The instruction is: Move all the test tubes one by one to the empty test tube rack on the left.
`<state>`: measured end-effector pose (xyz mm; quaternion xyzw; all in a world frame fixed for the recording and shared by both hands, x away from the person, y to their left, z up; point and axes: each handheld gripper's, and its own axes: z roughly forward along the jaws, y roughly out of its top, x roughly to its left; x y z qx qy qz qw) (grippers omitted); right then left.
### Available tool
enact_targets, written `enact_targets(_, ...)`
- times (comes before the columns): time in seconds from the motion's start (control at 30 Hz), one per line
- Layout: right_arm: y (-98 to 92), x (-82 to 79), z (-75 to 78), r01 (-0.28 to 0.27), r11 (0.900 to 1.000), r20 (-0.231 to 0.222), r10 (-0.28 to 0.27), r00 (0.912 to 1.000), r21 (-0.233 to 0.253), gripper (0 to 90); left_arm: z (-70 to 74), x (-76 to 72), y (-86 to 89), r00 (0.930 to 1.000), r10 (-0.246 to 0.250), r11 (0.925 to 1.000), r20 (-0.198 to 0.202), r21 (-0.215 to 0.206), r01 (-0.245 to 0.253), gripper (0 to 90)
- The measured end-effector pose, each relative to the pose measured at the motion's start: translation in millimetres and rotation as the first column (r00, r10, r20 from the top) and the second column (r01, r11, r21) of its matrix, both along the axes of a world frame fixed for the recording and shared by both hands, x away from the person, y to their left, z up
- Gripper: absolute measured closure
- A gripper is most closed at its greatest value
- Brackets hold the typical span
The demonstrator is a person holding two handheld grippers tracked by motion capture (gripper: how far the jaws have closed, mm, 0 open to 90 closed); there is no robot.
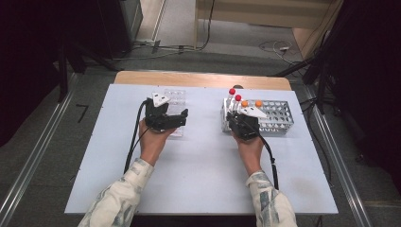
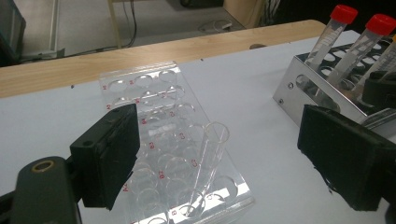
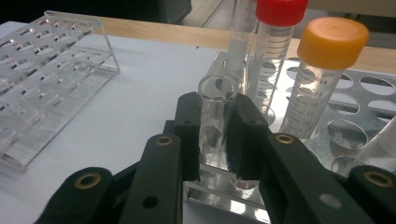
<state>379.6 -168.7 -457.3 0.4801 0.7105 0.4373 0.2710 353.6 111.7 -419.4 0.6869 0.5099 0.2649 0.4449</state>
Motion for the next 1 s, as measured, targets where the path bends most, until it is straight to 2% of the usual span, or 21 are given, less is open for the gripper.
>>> enact_targets(0.17,-2.3,-2.9,11.0,-0.006,1.0,0.031,0.006,0.9995,0.005,73.1,0.3,0.6,0.7,1.0,0.004,1.0,0.003,-0.002,-0.004,13.3)
enact_targets(0.23,-4.5,-3.8,18.3,-0.011,1.0,0.033,0.01,0.9994,0.011,73.1,0.2,0.8,0.9,1.0,0.008,1.0,0.003,-0.002,-0.008,13.3)
enact_targets(0.47,-6.6,-10.8,48.5,-0.017,1.0,0.081,0.015,0.9966,0.026,73.1,1.7,-0.4,1.0,0.9999,0.008,1.0,0.009,-0.003,-0.008,13.4)
enact_targets(0.63,-3.4,-19.8,62.8,-0.043,0.998,0.11,0.039,0.9932,0.037,73.2,2.5,-0.2,3.1,0.9999,0.014,0.9999,0.009,-0.008,-0.014,14.0)
enact_targets(0.77,3.3,-23.6,62.9,-0.07,0.997,0.111,0.066,0.9916,0.038,73.1,2.7,1.0,5.6,0.9998,0.02,0.9994,0.001,-0.029,-0.02,14.1)
enact_targets(0.9,21.0,-27.8,54.4,-0.121,0.992,0.095,0.117,0.9885,0.033,73.1,3.4,0.1,5.4,0.9998,0.021,0.9994,0.008,-0.028,-0.021,14.1)
enact_targets(1.0,28.6,-28.6,50.2,-0.137,0.99,0.087,0.134,0.9872,0.033,73.1,4.0,-0.8,5.2,0.9999,0.014,0.9996,0.01,-0.025,-0.014,14.1)
